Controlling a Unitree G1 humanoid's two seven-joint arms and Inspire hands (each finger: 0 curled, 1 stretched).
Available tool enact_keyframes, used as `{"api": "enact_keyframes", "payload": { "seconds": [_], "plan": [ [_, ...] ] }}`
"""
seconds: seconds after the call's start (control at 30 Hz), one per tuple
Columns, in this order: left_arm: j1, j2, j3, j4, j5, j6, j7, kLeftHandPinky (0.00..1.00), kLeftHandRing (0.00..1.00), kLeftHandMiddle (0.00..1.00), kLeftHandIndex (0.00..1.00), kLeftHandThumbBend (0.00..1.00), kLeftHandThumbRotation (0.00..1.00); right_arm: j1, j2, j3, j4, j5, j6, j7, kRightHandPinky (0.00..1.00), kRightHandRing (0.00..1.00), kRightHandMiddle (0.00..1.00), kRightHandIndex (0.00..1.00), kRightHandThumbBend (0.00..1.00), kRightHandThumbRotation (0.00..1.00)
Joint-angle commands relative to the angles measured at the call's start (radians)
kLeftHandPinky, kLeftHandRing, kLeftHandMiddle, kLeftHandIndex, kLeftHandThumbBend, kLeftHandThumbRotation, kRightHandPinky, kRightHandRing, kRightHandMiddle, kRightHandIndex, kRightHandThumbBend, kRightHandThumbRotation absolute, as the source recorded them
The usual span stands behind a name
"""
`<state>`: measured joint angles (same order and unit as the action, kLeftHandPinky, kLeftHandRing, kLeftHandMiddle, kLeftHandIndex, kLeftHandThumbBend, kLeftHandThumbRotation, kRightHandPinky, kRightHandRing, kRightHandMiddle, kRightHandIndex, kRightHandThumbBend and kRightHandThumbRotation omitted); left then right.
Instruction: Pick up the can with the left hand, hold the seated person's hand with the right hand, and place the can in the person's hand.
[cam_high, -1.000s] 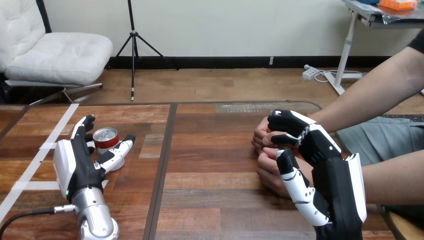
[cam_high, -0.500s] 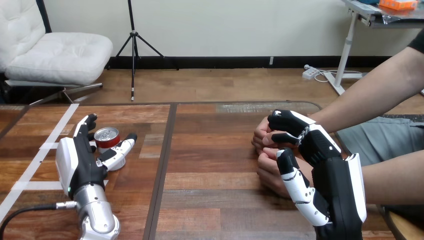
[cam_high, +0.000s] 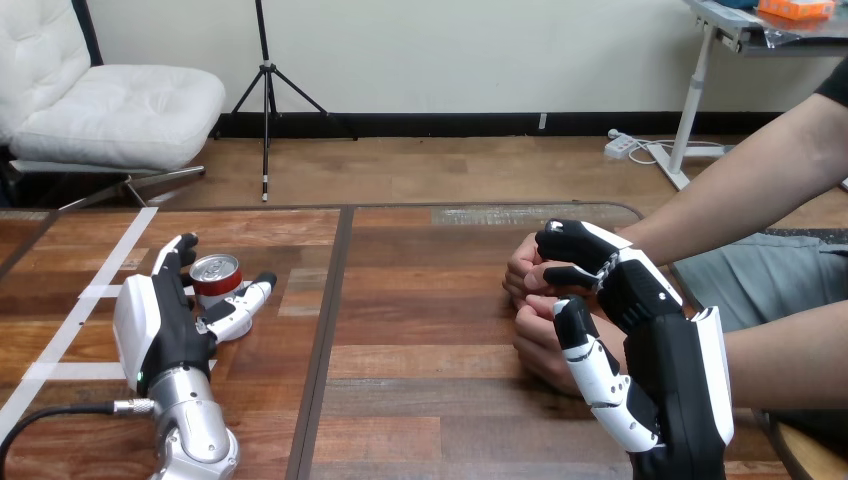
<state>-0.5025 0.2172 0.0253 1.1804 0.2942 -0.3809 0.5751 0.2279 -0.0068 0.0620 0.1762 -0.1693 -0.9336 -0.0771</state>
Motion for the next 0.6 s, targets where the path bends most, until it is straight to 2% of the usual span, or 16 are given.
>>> {"api": "enact_keyframes", "payload": {
  "seconds": [0.0, 0.2, 0.57],
  "plan": [
    [-0.081, 0.031, -0.028, 0.014, 0.025, 0.009, 0.003, 0.72, 0.80, 0.85, 0.84, 0.78, 0.27, -0.030, -0.001, -0.009, -0.023, 0.002, -0.004, -0.004, 0.66, 0.73, 0.74, 0.74, 0.47, 0.60],
    [-0.086, 0.034, -0.042, 0.023, 0.030, 0.021, 0.010, 0.72, 0.80, 0.85, 0.85, 0.77, 0.28, -0.032, -0.006, -0.012, -0.019, 0.000, -0.011, -0.002, 0.66, 0.73, 0.74, 0.74, 0.47, 0.60],
    [-0.089, 0.031, -0.041, 0.032, 0.026, 0.024, 0.021, 0.72, 0.81, 0.86, 0.85, 0.78, 0.28, -0.025, -0.009, -0.004, -0.028, 0.017, 0.000, 0.009, 0.66, 0.73, 0.74, 0.74, 0.47, 0.60]
  ]
}}
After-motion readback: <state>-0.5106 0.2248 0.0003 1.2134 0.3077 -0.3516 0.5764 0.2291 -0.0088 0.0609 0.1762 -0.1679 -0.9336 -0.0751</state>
